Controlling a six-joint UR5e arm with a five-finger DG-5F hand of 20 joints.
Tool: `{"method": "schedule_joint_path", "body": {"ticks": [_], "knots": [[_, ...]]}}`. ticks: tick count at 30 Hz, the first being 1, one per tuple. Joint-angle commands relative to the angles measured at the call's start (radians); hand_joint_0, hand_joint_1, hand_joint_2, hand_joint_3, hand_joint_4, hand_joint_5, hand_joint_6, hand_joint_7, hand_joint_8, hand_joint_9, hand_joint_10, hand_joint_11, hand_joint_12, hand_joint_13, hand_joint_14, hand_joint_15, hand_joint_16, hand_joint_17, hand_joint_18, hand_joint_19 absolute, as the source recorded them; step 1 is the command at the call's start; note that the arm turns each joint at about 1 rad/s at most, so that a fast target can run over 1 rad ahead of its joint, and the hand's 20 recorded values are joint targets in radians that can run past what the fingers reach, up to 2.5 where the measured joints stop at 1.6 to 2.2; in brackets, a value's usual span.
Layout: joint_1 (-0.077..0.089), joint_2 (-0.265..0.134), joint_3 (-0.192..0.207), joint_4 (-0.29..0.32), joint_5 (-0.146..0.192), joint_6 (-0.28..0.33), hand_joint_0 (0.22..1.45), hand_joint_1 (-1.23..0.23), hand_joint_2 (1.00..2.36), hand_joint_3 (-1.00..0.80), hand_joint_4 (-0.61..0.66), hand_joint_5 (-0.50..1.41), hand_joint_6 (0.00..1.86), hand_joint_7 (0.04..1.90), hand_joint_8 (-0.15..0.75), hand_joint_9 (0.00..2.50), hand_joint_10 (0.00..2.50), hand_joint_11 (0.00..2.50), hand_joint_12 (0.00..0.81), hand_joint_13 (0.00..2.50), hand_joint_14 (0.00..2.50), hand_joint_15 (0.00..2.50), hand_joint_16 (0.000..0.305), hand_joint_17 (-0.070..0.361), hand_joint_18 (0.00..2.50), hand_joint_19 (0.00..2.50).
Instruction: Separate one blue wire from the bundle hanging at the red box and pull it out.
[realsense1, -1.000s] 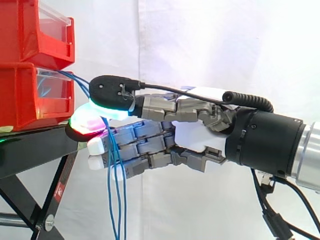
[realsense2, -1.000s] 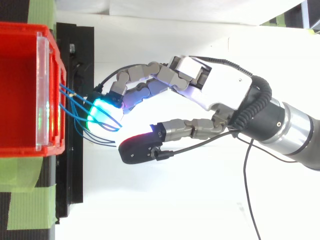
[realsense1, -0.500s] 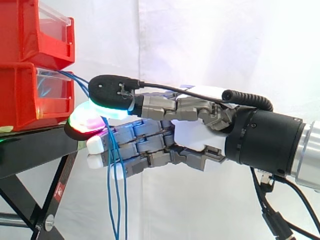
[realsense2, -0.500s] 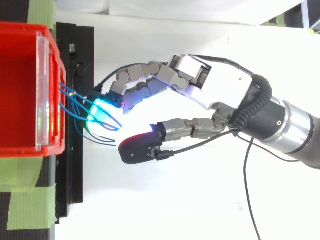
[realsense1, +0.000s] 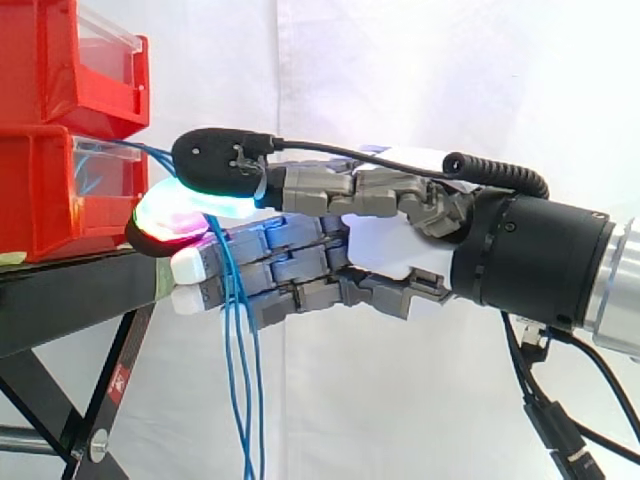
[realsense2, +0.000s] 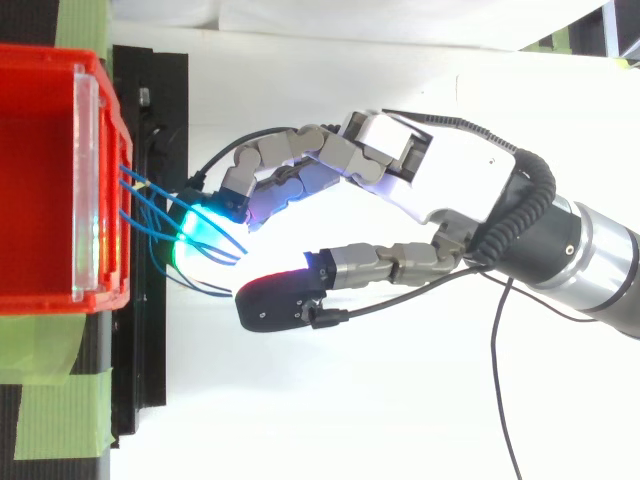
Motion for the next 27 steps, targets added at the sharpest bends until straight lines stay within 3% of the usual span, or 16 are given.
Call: {"method": "schedule_joint_path", "body": {"ticks": [1, 16, 20, 21, 22, 23, 27], "knots": [[0.001, 0.001, 0.0, -0.001, -0.002, -0.003, 0.6, -0.66, 1.02, -0.15, 0.16, -0.2, 0.88, 0.91, 0.348, 0.83, 0.02, 0.7, 0.406, 0.78, 0.02, 0.52, 0.052, 0.117, 0.76, 0.56], [0.003, 0.001, 0.0, -0.001, -0.002, 0.007, 0.61, -0.69, 1.02, -0.1, 0.13, -0.19, 0.9, 0.88, 0.367, 0.87, 0.02, 0.73, 0.419, 0.81, 0.02, 0.52, 0.055, 0.125, 0.81, 0.53], [0.003, 0.001, -0.001, -0.001, 0.001, 0.024, 0.61, -0.69, 1.02, -0.1, 0.14, -0.19, 0.9, 0.89, 0.381, 0.88, 0.02, 0.7, 0.466, 0.86, 0.02, 0.49, 0.055, 0.124, 0.82, 0.52], [0.003, 0.001, 0.0, -0.001, 0.001, 0.035, 0.61, -0.68, 1.02, -0.1, 0.14, -0.19, 0.9, 0.89, 0.383, 0.88, 0.02, 0.69, 0.474, 0.87, 0.02, 0.48, 0.056, 0.125, 0.82, 0.51], [0.0, 0.001, 0.0, -0.001, -0.013, 0.116, 0.61, -0.68, 1.02, -0.1, 0.15, -0.19, 0.9, 0.88, 0.385, 0.88, 0.02, 0.68, 0.478, 0.89, 0.02, 0.48, 0.056, 0.125, 0.84, 0.52], [0.0, 0.001, 0.0, -0.001, -0.013, 0.116, 0.61, -0.68, 1.02, -0.1, 0.15, -0.19, 0.9, 0.89, 0.387, 0.88, 0.02, 0.68, 0.488, 0.92, 0.02, 0.48, 0.056, 0.125, 0.84, 0.51], [0.001, 0.001, 0.0, -0.011, -0.051, 0.211, 0.61, -0.68, 1.02, -0.11, 0.15, -0.2, 0.9, 0.91, 0.377, 0.83, 0.01, 0.68, 0.457, 1.11, 0.02, 0.63, 0.056, 0.127, 0.85, 0.52]]}}
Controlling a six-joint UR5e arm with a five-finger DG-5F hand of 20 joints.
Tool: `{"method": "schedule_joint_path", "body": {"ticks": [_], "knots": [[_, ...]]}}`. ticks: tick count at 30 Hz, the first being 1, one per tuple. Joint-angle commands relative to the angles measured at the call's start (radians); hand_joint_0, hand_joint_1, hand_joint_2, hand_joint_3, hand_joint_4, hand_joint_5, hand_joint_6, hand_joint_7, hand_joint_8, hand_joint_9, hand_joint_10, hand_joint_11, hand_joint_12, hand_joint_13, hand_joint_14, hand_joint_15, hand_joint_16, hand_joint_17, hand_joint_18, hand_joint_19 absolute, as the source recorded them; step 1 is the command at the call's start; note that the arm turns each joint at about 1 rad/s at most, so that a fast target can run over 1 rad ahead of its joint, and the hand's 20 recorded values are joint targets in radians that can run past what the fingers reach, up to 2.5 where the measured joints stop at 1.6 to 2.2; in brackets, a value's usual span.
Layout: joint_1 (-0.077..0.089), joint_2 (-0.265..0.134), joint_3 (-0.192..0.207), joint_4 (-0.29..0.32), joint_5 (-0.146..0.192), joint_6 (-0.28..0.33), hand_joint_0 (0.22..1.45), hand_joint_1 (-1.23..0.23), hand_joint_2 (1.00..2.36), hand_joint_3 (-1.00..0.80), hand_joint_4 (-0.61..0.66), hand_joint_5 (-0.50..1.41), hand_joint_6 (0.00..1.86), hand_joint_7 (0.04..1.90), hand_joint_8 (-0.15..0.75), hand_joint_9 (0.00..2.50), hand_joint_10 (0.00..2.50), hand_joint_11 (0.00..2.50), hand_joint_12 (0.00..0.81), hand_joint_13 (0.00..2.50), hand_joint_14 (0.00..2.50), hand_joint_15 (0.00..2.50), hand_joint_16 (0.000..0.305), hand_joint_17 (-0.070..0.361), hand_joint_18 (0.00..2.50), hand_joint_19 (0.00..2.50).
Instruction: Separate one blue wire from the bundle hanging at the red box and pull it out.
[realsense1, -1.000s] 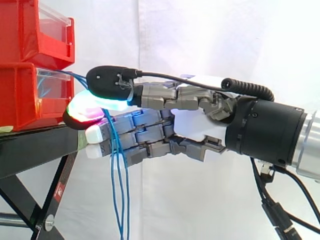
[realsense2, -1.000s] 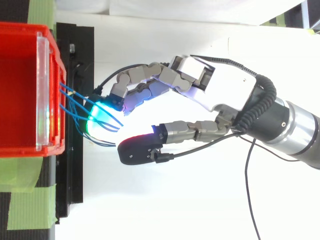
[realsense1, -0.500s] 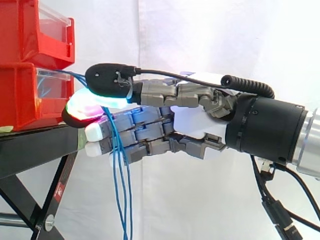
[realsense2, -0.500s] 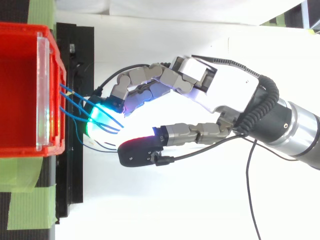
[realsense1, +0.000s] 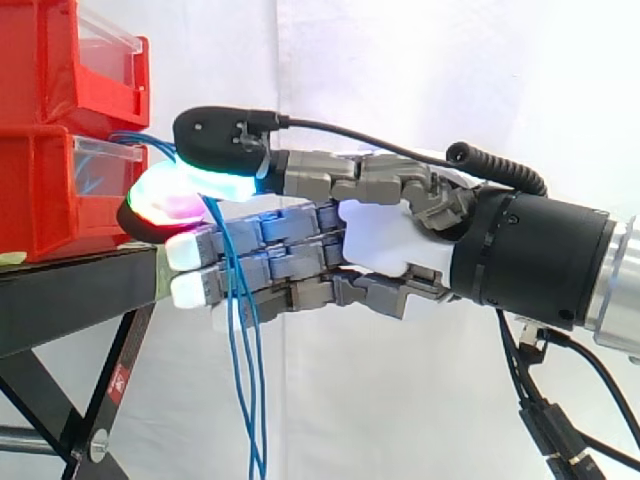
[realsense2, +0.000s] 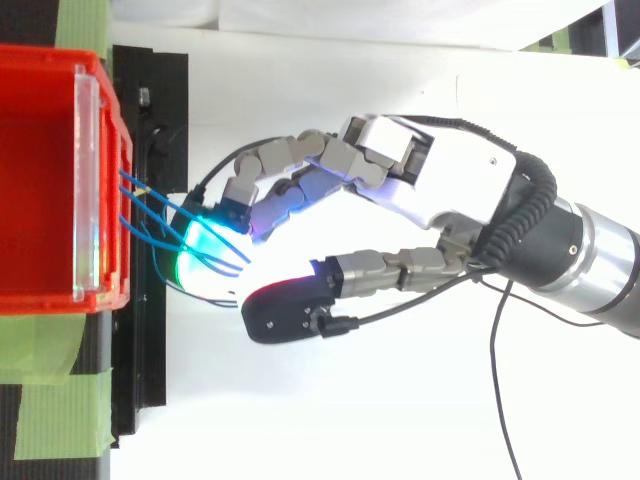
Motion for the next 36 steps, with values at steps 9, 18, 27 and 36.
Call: {"method": "schedule_joint_path", "body": {"ticks": [9, 18, 27, 36], "knots": [[0.002, 0.0, 0.0, -0.07, -0.021, 0.127, 0.61, -0.67, 1.02, -0.11, 0.15, -0.2, 0.9, 0.9, 0.367, 0.8, 0.01, 0.66, 0.448, 1.33, 0.03, 0.95, 0.057, 0.128, 0.84, 0.54], [0.002, 0.0, 0.0, -0.09, -0.021, 0.141, 0.61, -0.67, 1.02, -0.12, 0.15, -0.2, 0.9, 0.9, 0.363, 0.83, 0.02, 0.71, 0.417, 1.37, 0.02, 1.07, 0.057, 0.129, 0.84, 0.55], [0.002, 0.0, 0.0, -0.107, -0.016, 0.141, 0.62, -0.67, 1.02, -0.15, 0.14, -0.2, 0.89, 0.9, 0.361, 0.94, 0.02, 0.83, 0.394, 1.39, 0.02, 1.17, 0.056, 0.127, 0.84, 0.57], [-0.003, 0.0, 0.0, -0.107, -0.025, 0.146, 0.63, -0.72, 1.02, -0.16, 0.13, -0.2, 0.89, 0.88, 0.352, 0.92, 0.02, 0.83, 0.395, 1.32, 0.03, 1.13, 0.055, 0.123, 0.83, 0.56]]}}
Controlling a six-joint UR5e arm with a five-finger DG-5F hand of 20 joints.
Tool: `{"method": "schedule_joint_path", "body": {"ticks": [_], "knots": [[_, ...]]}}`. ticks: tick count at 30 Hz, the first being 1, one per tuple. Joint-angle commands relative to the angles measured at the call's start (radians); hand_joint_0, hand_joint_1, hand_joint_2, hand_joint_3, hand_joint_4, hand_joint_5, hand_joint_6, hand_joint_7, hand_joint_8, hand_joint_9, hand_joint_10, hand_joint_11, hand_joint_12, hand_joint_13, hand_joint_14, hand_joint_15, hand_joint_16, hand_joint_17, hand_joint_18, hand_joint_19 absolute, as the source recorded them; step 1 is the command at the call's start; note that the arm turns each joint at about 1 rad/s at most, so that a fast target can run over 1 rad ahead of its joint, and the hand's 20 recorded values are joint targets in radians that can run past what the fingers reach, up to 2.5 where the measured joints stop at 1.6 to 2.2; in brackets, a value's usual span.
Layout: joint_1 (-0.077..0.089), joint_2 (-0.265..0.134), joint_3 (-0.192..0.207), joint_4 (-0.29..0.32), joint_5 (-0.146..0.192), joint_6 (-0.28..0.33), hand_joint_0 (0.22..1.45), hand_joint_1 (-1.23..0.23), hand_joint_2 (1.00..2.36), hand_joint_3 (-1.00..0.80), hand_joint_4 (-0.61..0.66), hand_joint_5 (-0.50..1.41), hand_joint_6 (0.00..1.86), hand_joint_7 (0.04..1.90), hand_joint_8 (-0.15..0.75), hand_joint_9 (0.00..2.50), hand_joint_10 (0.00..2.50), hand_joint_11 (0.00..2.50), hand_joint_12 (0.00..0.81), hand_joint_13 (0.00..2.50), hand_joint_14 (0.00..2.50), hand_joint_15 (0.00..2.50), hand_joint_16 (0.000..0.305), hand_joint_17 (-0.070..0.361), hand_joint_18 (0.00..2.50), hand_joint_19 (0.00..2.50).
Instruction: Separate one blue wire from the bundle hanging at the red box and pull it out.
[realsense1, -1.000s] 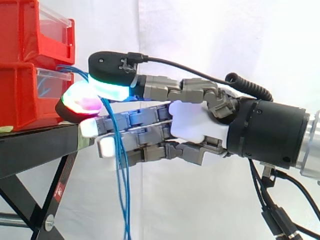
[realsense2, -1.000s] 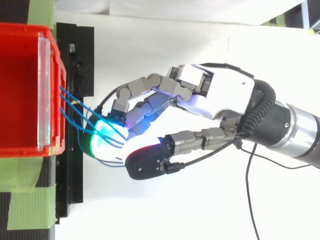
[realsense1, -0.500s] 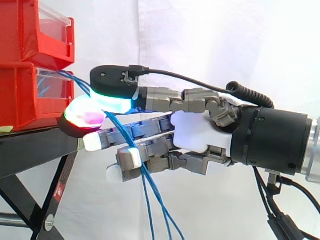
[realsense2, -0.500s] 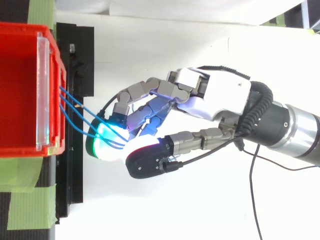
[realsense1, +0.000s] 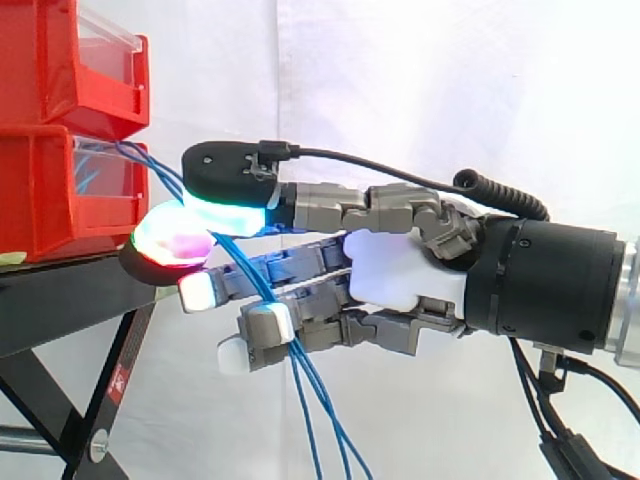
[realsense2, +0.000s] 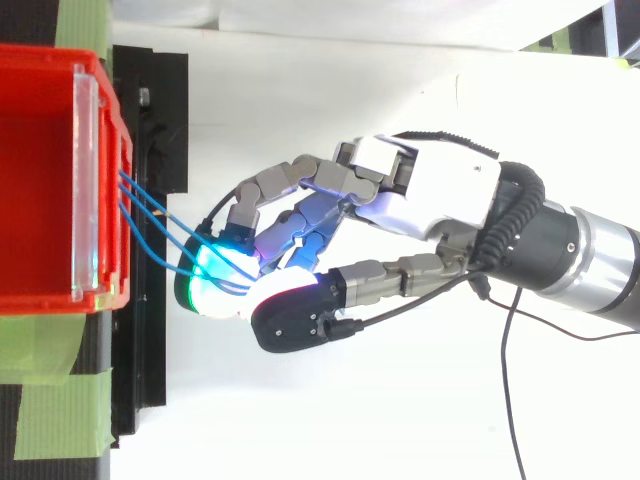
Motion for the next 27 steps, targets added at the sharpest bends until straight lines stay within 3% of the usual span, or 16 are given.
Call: {"method": "schedule_joint_path", "body": {"ticks": [1, 6, 12, 17, 27], "knots": [[-0.003, 0.0, 0.0, 0.0, -0.004, 0.0, 0.63, -0.73, 1.02, -0.16, 0.14, -0.2, 0.89, 0.88, 0.351, 0.92, 0.02, 0.83, 0.396, 1.32, 0.03, 1.12, 0.055, 0.123, 0.83, 0.56], [-0.013, 0.031, 0.0, -0.026, -0.001, -0.026, 0.63, -0.75, 1.02, -0.16, 0.13, -0.2, 0.89, 0.87, 0.347, 0.92, 0.02, 0.83, 0.401, 1.31, 0.03, 1.12, 0.054, 0.122, 0.84, 0.57], [-0.023, 0.088, 0.0, -0.118, -0.004, -0.14, 0.63, -0.76, 1.02, -0.16, 0.13, -0.2, 0.89, 0.88, 0.349, 0.92, 0.02, 0.85, 0.39, 1.36, 0.03, 1.17, 0.054, 0.121, 0.86, 0.59], [-0.026, 0.117, 0.0, -0.18, -0.006, -0.195, 0.63, -0.75, 1.02, -0.17, 0.14, -0.2, 0.89, 0.89, 0.355, 0.95, 0.02, 0.95, 0.386, 1.36, 0.02, 1.19, 0.053, 0.12, 0.87, 0.6], [-0.031, 0.126, 0.0, -0.204, -0.004, -0.241, 0.64, -0.78, 1.02, -0.21, 0.15, -0.2, 0.88, 0.86, 0.354, 0.99, 0.02, 1.05, 0.386, 1.38, 0.02, 1.21, 0.054, 0.122, 0.88, 0.6]]}}
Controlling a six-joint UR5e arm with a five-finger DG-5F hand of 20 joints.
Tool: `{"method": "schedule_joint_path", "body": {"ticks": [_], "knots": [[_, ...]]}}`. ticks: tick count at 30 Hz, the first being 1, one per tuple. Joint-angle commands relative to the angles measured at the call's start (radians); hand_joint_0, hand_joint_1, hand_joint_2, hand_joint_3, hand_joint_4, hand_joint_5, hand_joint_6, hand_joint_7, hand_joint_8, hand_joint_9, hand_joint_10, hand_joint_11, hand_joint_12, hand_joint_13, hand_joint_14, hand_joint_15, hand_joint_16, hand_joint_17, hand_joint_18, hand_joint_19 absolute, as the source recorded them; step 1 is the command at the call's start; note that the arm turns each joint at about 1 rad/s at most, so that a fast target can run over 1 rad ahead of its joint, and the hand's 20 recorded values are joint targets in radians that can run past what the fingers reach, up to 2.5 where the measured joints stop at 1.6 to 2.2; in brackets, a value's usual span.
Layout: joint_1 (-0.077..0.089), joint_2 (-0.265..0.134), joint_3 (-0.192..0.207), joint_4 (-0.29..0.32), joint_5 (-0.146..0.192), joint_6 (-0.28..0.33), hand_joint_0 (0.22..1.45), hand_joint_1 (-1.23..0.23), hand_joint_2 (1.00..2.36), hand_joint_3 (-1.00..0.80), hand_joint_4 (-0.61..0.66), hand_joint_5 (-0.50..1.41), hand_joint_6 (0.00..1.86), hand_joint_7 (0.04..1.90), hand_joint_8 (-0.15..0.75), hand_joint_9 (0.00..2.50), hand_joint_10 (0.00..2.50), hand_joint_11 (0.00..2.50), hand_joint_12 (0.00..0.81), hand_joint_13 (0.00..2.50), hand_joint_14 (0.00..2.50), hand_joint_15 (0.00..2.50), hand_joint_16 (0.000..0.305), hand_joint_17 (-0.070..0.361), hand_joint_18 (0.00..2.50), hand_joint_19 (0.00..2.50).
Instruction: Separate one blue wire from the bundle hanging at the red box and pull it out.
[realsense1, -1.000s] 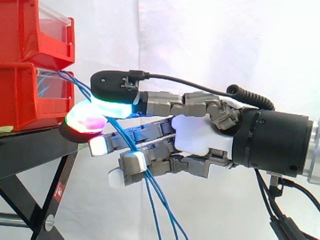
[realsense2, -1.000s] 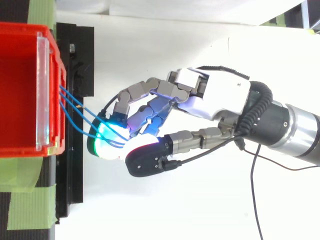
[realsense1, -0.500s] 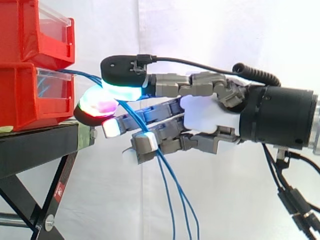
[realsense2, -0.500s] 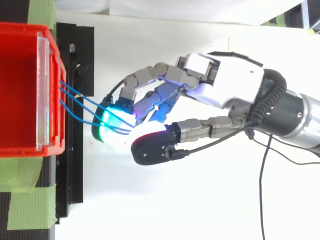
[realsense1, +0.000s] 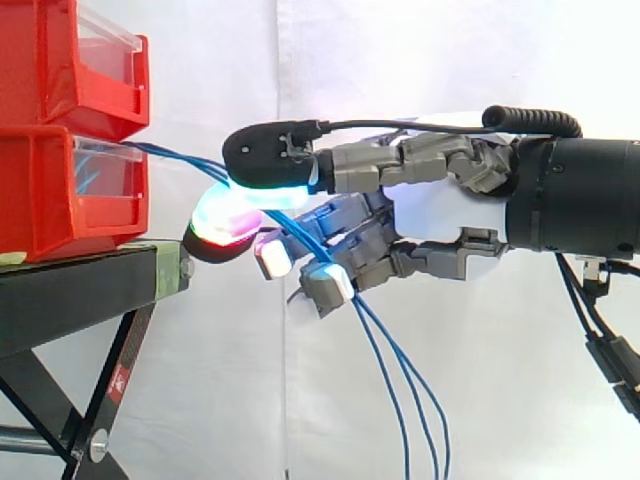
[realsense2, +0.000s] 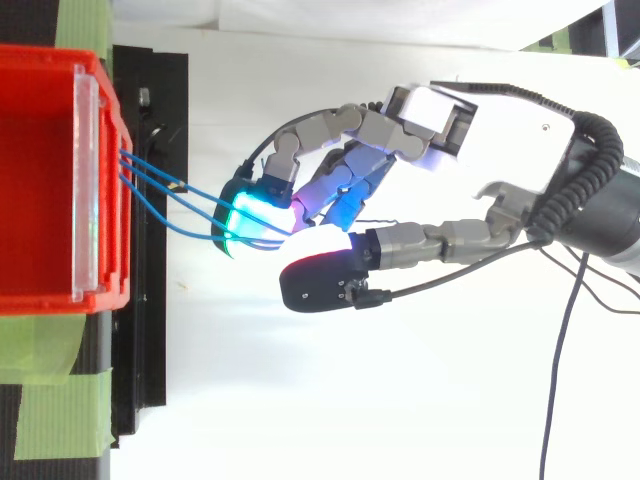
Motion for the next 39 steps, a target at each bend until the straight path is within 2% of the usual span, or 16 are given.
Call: {"method": "schedule_joint_path", "body": {"ticks": [1, 17, 22, 27, 34, 39], "knots": [[-0.002, 0.002, 0.0, -0.002, 0.0, -0.007, 0.64, -0.79, 1.02, -0.22, 0.15, -0.2, 0.88, 0.86, 0.355, 0.99, 0.02, 1.05, 0.385, 1.37, 0.02, 1.21, 0.054, 0.121, 0.88, 0.6], [-0.011, 0.01, 0.0, -0.005, -0.002, -0.007, 0.65, -0.89, 1.01, -0.33, 0.19, -0.21, 0.89, 0.9, 0.342, 0.95, 0.02, 1.07, 0.387, 1.35, 0.02, 1.22, 0.054, 0.121, 0.87, 0.62], [-0.014, 0.01, 0.0, -0.005, -0.002, -0.007, 0.61, -0.8, 1.01, -0.42, 0.2, -0.21, 0.88, 0.89, 0.346, 0.96, 0.02, 1.06, 0.385, 1.36, 0.02, 1.23, 0.054, 0.122, 0.87, 0.63], [-0.027, 0.01, 0.0, -0.003, -0.002, -0.008, 0.57, -0.71, 1.0, -0.45, 0.21, -0.21, 0.87, 0.88, 0.357, 0.99, 0.02, 1.06, 0.393, 1.37, 0.02, 1.21, 0.056, 0.125, 0.88, 0.66], [-0.037, 0.01, 0.0, -0.003, -0.002, -0.008, 0.56, -0.57, 1.0, -0.44, 0.2, -0.2, 0.87, 0.88, 0.363, 1.02, 0.02, 1.06, 0.393, 1.38, 0.02, 1.21, 0.057, 0.128, 0.89, 0.66], [-0.04, 0.01, 0.0, -0.003, -0.002, -0.017, 0.6, -0.54, 1.01, -0.39, 0.2, -0.2, 0.86, 0.89, 0.366, 1.04, 0.02, 1.06, 0.386, 1.38, 0.02, 1.21, 0.055, 0.124, 0.9, 0.67]]}}
